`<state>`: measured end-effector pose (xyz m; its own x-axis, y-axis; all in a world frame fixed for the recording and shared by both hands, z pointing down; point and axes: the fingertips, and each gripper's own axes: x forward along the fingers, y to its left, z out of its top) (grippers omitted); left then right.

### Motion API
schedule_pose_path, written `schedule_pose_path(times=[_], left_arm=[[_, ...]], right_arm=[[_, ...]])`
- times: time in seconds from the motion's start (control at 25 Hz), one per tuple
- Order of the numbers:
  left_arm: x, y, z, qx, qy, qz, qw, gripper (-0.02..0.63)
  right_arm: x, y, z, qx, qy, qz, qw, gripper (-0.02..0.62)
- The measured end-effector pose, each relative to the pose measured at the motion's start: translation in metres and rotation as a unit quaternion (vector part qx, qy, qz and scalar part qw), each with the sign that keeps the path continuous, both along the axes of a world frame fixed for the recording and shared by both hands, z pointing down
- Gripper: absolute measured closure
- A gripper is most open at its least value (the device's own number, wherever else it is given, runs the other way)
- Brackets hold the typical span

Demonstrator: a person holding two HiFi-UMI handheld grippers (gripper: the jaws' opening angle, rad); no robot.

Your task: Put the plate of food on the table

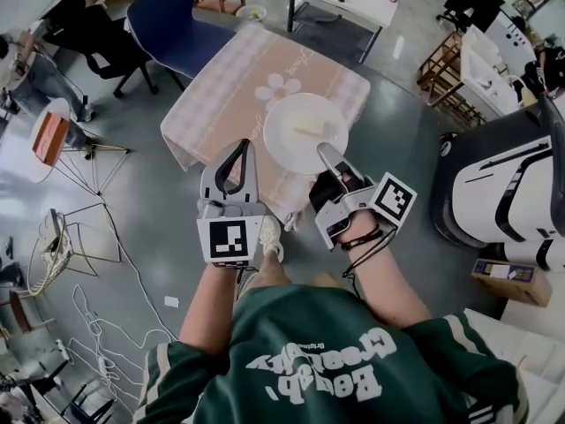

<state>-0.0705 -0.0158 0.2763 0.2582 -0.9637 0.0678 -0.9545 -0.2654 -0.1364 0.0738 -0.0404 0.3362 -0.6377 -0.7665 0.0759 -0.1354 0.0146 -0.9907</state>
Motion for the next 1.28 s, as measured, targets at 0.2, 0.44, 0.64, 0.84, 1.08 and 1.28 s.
schedule_pose_path(times=[0.2,0.44,0.64,0.84,1.08,1.28], left_arm=[[-0.013,-0.041,0.004,-0.002,-0.007,0.01,0.9999,0.597],[-0.022,-0.088,0.005,-0.006,-0.007,0.028,0.9996,0.597],[-0.029,-0.118,0.005,-0.006,-0.003,0.04,0.9992,0.597],[-0.034,-0.138,0.009,-0.005,-0.007,0.046,0.9989,0.597],[-0.026,-0.149,0.018,-0.011,-0.006,0.045,0.9989,0.597],[-0.017,-0.16,0.033,-0.024,0.0,0.031,0.9992,0.597]], right_arm=[[-0.015,-0.036,0.008,-0.005,-0.001,0.007,1.0,0.566],[-0.029,-0.075,0.008,-0.01,-0.006,0.019,1.0,0.566],[-0.038,-0.101,0.009,-0.01,-0.007,0.029,0.999,0.566],[-0.044,-0.114,0.013,-0.012,-0.006,0.027,1.0,0.566],[-0.038,-0.118,0.028,-0.027,-0.004,0.023,0.999,0.566],[-0.032,-0.132,0.042,-0.039,0.012,0.001,0.999,0.566]])
